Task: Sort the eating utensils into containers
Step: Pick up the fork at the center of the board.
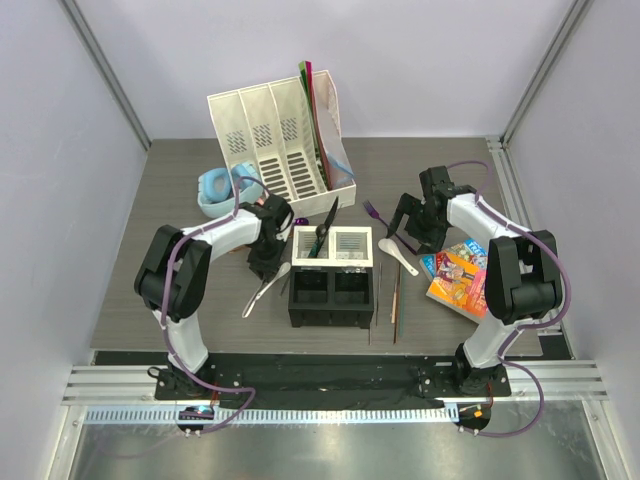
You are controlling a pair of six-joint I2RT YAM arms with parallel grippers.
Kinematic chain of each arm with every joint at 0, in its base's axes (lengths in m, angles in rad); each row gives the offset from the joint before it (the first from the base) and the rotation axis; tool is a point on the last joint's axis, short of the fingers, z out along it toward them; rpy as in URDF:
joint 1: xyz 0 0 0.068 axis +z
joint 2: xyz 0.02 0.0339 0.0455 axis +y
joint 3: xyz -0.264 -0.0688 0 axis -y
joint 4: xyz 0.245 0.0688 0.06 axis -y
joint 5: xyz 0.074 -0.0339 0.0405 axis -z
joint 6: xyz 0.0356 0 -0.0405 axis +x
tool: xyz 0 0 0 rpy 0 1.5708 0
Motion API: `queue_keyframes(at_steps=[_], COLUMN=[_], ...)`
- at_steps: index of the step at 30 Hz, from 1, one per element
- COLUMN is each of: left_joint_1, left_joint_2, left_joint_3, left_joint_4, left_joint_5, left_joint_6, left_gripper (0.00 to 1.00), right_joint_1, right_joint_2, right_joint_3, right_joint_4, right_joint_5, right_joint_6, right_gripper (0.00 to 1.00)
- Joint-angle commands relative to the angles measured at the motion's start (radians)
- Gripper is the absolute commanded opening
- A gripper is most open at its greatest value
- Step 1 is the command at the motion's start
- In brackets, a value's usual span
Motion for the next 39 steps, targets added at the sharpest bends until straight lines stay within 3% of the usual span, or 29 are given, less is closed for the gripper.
queue_keyframes(at_steps=[1,6,13,31,39], left_joint_1=[-0.002,-0.001,-0.002,-0.001,-0.001], left_joint_2=[0.046,0.049,0.004,-0.337,-0.435], left_joint_3=[-0.004,-0.006,-0.021,-0.009,0.172], left_joint_4=[0.019,0.020,0.023,0.023,0.028], left_joint_5=[0.057,0.102,0.093,-0.029,0.026], left_joint_6=[-0.004,-0.009,-0.004,-0.039,-0.046], left_gripper=[0.17,0.00,0.00,0.00,0.00], right_joint_1=[0.004,0.005,0.004,0.005,0.007], right_joint_2=[-0.014,-0.017,-0.014,-0.014,-0.017], right_joint_3=[0.016,0.016,0.021,0.028,0.030], right_joint_4=[0.010,0.010,0.011,0.011,0.008], right_joint_5=[-0.002,-0.001,-0.001,-0.016,-0.020], right_joint_6=[-0.006,-0.004,-0.006,-0.004,-0.001], right_gripper=[1.00,1.00,1.00,1.00,1.00])
